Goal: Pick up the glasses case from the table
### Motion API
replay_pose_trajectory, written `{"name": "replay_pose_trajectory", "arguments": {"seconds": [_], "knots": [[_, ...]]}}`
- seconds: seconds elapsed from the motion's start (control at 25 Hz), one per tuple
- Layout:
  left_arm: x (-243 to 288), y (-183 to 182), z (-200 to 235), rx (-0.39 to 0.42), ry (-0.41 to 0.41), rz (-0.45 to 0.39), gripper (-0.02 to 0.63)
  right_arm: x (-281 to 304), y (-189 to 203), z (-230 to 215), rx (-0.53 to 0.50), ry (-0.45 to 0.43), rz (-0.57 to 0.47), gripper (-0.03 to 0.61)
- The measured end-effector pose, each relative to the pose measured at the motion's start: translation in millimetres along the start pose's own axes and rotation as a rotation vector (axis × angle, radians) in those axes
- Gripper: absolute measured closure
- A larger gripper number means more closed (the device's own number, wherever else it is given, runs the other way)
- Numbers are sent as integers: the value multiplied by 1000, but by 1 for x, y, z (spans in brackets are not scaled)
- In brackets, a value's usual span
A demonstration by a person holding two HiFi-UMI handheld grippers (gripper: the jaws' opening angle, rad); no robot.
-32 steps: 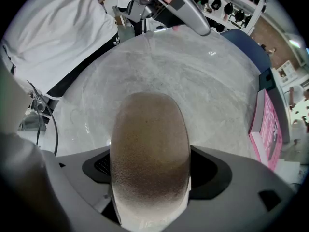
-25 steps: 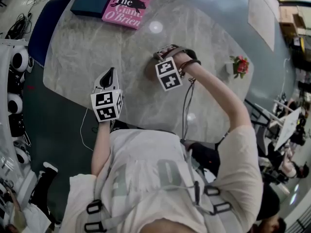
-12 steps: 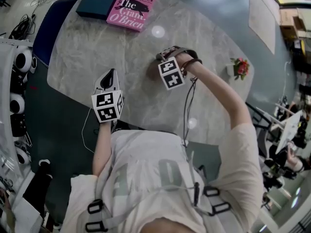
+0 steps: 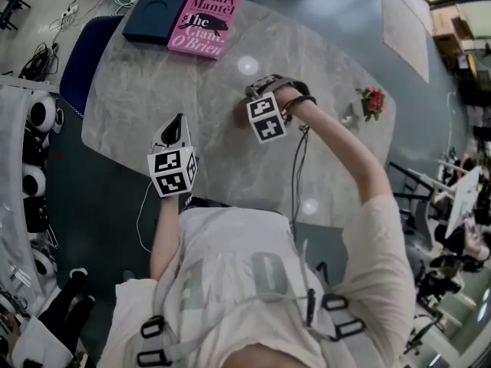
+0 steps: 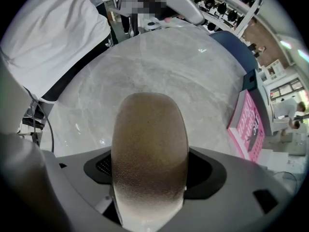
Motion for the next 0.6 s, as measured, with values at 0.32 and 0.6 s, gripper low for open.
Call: {"name": "replay_pose_trajectory", "arguments": {"seconds": [0.32,0.6], "knots": [[-28,-14,-3,19,39,-74,611,-46,-5,17,44,93,50,195],[-52,-15,-8,31,73,-118,611,-81,-3,48,97,159,86,195]]}}
Point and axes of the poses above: the fingertips, and each gripper's own axes: x forward along the fingers, z to its left, y out of its underside, the point moved 9 cm from there along -x, backward along the fingers, and after that the axes turned 15 degrees about -y, right-handed, at the moved point
